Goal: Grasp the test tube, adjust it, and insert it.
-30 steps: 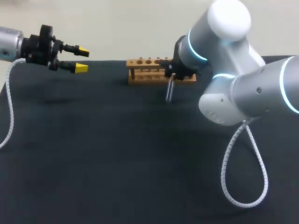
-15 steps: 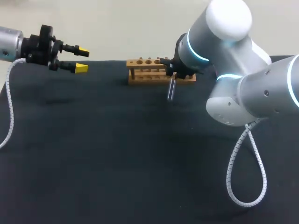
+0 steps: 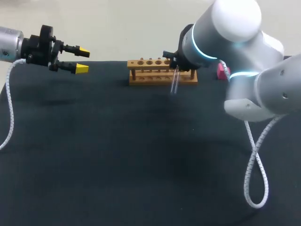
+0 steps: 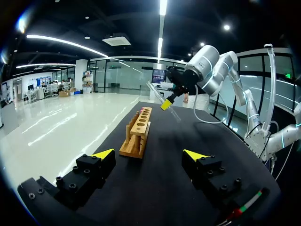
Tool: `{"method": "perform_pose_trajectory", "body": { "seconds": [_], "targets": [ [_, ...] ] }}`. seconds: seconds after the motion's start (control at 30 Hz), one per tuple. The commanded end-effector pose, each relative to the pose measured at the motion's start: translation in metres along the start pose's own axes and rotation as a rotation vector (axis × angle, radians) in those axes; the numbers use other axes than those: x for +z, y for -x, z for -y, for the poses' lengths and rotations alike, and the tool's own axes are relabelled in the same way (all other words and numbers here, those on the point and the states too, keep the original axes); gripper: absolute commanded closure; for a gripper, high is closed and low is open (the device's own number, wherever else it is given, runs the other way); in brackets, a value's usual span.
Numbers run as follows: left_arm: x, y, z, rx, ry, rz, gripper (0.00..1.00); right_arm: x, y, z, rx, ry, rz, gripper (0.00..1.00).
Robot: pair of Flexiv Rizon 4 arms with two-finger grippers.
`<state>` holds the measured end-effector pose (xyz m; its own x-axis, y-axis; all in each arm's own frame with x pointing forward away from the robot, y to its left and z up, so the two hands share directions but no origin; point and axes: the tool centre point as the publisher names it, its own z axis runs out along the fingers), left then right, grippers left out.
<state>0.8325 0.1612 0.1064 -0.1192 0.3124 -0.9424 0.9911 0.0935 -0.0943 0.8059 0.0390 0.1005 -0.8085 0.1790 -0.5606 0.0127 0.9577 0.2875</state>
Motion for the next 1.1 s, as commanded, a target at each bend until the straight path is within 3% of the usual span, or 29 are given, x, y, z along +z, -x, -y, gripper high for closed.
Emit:
{"method": "perform_pose_trajectory", "body": {
  "seconds": [0.03, 0.27, 0.47, 1.1],
  "targets": [
    [0.000, -0.001, -0.003, 0.001, -0.007, 0.001, 0.00, -0.021, -0.006, 0.004, -0.003, -0.007, 0.152, 1.00],
    [0.000, -0.001, -0.003, 0.001, -0.007, 0.001, 0.00, -0.039, -0.008, 0.006, -0.014, -0.019, 0.253, 1.00],
    [0.000, -0.001, -0.003, 0.001, -0.007, 0.001, 0.00, -0.050, -0.011, 0.009, -0.021, -0.017, 0.287, 1.00],
    [0.000, -0.001, -0.003, 0.001, -0.007, 0.001, 0.00, -0.072, -0.011, 0.016, -0.023, -0.015, 0.312, 1.00]
  ]
}}
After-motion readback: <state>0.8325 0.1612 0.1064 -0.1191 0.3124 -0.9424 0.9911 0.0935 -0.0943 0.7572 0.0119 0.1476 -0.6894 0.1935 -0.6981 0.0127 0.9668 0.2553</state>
